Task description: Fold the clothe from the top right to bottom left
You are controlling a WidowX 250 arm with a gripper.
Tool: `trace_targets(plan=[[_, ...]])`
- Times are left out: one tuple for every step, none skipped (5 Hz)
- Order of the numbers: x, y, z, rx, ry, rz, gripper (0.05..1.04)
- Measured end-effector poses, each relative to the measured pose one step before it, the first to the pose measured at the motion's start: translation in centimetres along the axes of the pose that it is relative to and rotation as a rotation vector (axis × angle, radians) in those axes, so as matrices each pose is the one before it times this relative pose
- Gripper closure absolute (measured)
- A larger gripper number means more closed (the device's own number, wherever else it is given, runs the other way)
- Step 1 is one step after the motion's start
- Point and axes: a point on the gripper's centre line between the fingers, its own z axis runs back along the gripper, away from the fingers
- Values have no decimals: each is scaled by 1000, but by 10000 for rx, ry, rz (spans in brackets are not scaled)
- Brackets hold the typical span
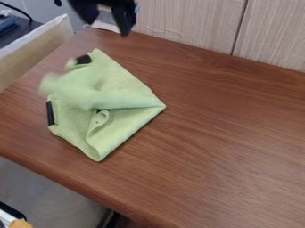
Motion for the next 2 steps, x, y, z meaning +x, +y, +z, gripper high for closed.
trace_targets(plan=[[47, -5, 57, 14, 6, -35, 83], [-18, 65, 2, 19, 5, 4, 83]])
